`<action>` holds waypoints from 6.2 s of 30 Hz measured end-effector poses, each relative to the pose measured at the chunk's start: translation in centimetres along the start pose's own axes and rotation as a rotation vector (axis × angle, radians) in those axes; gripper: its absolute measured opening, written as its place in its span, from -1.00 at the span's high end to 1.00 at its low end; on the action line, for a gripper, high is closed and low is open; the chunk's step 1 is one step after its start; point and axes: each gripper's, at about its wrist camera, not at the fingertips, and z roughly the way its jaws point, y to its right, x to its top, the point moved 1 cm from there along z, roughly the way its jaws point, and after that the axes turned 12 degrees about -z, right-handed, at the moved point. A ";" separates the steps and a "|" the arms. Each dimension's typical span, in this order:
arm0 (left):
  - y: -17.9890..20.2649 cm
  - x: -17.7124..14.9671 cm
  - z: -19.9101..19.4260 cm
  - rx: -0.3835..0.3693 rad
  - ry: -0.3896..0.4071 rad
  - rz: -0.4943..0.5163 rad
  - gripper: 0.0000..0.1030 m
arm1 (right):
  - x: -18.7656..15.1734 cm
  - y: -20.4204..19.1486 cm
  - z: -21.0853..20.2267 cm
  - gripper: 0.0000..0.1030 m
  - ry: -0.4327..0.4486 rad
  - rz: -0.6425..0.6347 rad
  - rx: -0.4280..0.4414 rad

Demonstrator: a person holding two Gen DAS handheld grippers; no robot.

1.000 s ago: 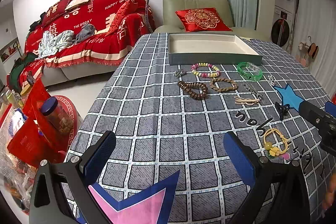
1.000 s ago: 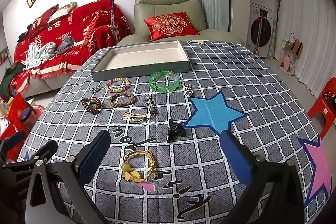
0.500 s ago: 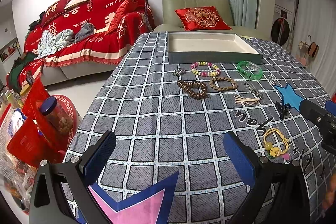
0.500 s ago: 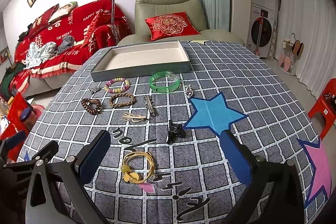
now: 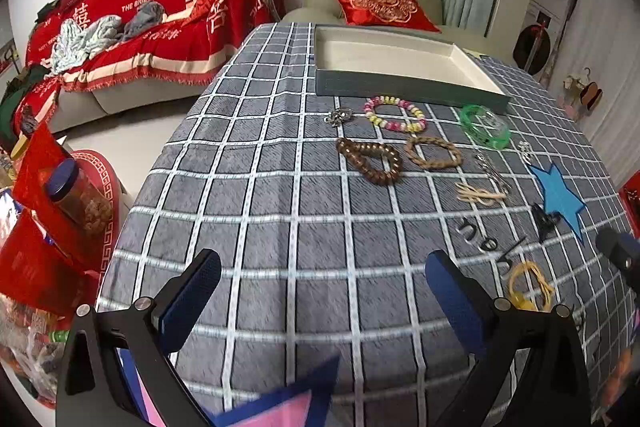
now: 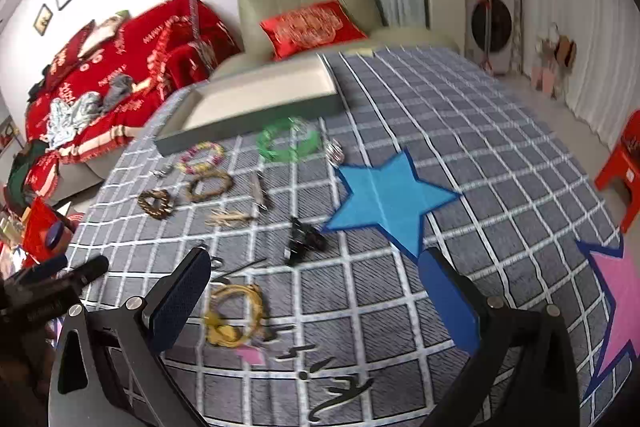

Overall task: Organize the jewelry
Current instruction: 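Grasp the dark brown bead bracelet with the left tool while the right tool grasps the black hair clip, then carry both items over the white tray while the right tool releases the black clip inside, then lower the brown bead bracelet into the tray and open the left tool, then move both tools back from the tray toward the remaining jewelry, then grasp the pink-gem heart pendant with the right tool while the left tool grasps the braided tan bracelet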

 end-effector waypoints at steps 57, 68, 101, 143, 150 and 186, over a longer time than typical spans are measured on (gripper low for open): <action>7.1 22.7 2.2 -0.253 -0.005 0.025 0.47 | 23.5 -0.7 6.4 0.49 -0.039 -0.157 0.146; 10.9 26.1 15.4 -0.143 -0.019 0.109 0.47 | 28.4 -1.6 20.2 0.49 -0.143 -0.135 0.138; 12.8 22.4 22.0 0.020 -0.064 0.212 -0.76 | 25.5 -0.4 23.0 -0.45 -0.141 -0.036 0.161; 6.2 10.2 7.0 -0.104 -0.051 0.179 -1.00 | 12.5 3.7 7.9 -1.00 -0.121 0.022 0.147; 7.6 7.7 7.3 -0.102 -0.077 0.199 -1.00 | 10.0 4.1 9.6 -1.00 -0.185 0.004 0.100; 10.4 5.6 9.4 -0.117 -0.119 0.253 0.48 | 9.6 1.4 14.4 0.63 -0.223 -0.165 -0.046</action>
